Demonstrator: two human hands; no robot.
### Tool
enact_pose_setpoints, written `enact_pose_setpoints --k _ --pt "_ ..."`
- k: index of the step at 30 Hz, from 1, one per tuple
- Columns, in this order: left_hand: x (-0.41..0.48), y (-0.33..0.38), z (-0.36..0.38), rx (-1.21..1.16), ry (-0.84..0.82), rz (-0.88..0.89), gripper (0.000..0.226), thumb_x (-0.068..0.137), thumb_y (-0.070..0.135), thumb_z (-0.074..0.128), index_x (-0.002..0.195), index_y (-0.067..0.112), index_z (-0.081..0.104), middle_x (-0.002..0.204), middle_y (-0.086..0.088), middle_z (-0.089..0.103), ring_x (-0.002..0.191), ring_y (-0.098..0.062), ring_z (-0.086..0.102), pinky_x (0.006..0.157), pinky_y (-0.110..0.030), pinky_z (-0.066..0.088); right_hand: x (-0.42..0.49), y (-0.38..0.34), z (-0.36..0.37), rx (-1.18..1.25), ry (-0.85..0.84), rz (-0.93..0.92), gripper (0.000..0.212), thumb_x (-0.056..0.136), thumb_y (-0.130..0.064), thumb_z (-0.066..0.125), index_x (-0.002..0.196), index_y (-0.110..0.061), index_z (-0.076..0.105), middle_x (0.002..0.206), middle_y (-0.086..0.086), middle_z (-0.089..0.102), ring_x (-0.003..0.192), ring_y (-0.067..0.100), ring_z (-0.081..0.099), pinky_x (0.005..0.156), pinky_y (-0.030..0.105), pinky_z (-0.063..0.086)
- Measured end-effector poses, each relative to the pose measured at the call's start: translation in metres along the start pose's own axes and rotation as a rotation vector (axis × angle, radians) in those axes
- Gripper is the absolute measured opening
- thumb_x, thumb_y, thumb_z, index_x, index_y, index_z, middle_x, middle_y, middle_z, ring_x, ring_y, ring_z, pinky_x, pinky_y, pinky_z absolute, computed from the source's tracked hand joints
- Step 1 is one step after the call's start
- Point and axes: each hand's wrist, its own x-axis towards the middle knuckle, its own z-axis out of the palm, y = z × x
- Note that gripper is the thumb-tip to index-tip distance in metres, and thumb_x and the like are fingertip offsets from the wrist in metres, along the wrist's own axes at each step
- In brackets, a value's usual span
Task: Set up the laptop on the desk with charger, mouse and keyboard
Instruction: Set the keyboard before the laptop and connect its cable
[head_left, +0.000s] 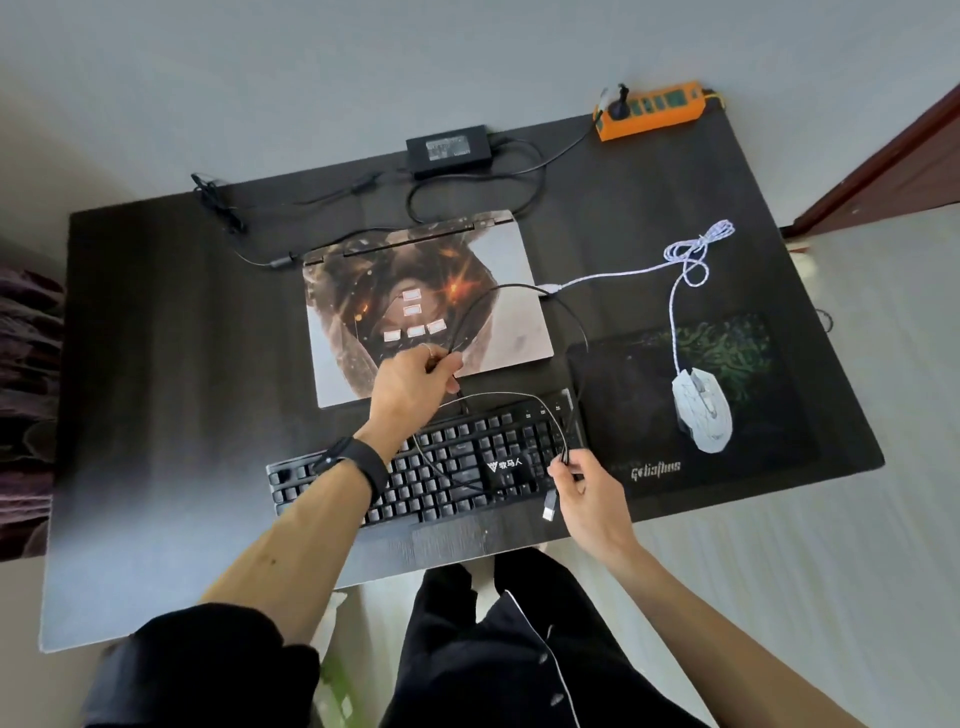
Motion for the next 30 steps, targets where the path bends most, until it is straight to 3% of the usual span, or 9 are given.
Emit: enact_pose_setpoints --k 5,8,10,14,17,19,23,27,30 --pt "-0.012 0.038 -0.025 -0.026 -0.074 0.096 0.02 0.096 0.039 0.059 0.087 0.025 0.07 0.068 0.012 0.074 0.042 0.005 0.048 0.048 -0.009 0.036 0.011 0.013 0.009 -0.155 -0.009 -0.002 0.013 0.103 -0.029 0.049 0.099 -0.017 0.055 0.123 0.0 0.055 0.083 0.019 0.067 0.076 0.029 0.05" --pt "-0.021 0.052 -0.036 -0.029 -0.075 0.141 0.02 0.093 0.042 0.063 0.082 0.027 0.07 0.06 0.016 0.07 0.051 0.005 0.056 0.056 -0.01 0.042 0.012 0.015 0.014 -0.278 -0.109 0.047 0.023 0.103 -0.031 0.047 0.106 -0.009 0.055 0.136 -0.003 0.037 0.083 0.027 0.07 0.084 0.039 0.055" --pt "-0.023 0.06 -0.045 0.053 -0.075 0.174 0.017 0.091 0.044 0.065 0.078 0.032 0.068 0.054 0.017 0.065 0.056 0.004 0.058 0.059 -0.01 0.042 0.011 0.011 0.014 -0.28 -0.128 0.066 0.023 0.103 -0.033 0.047 0.097 -0.011 0.053 0.131 -0.001 0.04 0.078 0.027 0.071 0.08 0.038 0.054" --pt "-0.019 0.062 -0.059 0.305 -0.008 0.17 0.024 0.089 0.053 0.062 0.096 0.033 0.074 0.082 0.014 0.07 0.079 -0.012 0.065 0.078 -0.029 0.053 0.007 -0.004 0.009 -0.084 -0.066 0.022 0.023 0.102 -0.035 0.045 0.089 -0.018 0.05 0.11 0.002 0.06 0.072 0.016 0.069 0.068 0.037 0.055" --pt "-0.009 0.051 -0.064 0.115 0.015 0.065 0.03 0.09 0.055 0.06 0.098 0.028 0.072 0.08 0.008 0.074 0.067 -0.013 0.069 0.075 -0.035 0.058 -0.004 -0.045 -0.01 0.283 0.024 -0.053 0.019 0.105 -0.033 0.045 0.102 -0.017 0.054 0.104 -0.003 0.071 0.067 0.012 0.071 0.06 0.026 0.054" --pt "-0.006 0.042 -0.065 -0.123 0.02 -0.006 0.022 0.09 0.048 0.064 0.094 0.027 0.07 0.081 0.002 0.076 0.06 -0.011 0.066 0.069 -0.036 0.055 -0.008 -0.085 -0.03 0.468 0.073 -0.155 0.015 0.105 -0.028 0.048 0.099 -0.017 0.055 0.093 0.0 0.075 0.058 0.015 0.068 0.058 0.032 0.055" --pt "-0.009 0.023 -0.061 -0.407 0.087 -0.123 0.027 0.093 0.041 0.064 0.108 0.018 0.063 0.096 -0.004 0.076 0.073 -0.02 0.07 0.059 -0.027 0.05 0.003 -0.158 -0.069 0.554 0.183 -0.354 0.014 0.105 -0.026 0.049 0.099 -0.017 0.058 0.085 -0.006 0.075 0.054 0.016 0.068 0.06 0.032 0.059" --pt "-0.02 -0.023 -0.05 -0.416 0.214 -0.281 0.051 0.092 0.059 0.048 0.125 0.021 0.052 0.102 0.001 0.071 0.095 -0.023 0.069 0.089 -0.043 0.054 0.02 -0.176 -0.077 0.486 0.224 -0.389 0.017 0.105 -0.029 0.047 0.104 -0.016 0.057 0.087 -0.008 0.075 0.055 0.013 0.068 0.058 0.02 0.053" --pt "-0.039 -0.081 -0.034 -0.277 0.223 -0.473 0.059 0.092 0.053 0.049 0.135 0.013 0.051 0.124 -0.01 0.065 0.113 -0.029 0.06 0.098 -0.04 0.045 0.043 -0.132 -0.049 0.351 0.123 -0.199 0.022 0.104 -0.03 0.046 0.107 -0.012 0.059 0.093 -0.004 0.072 0.073 0.016 0.071 0.063 0.027 0.057"
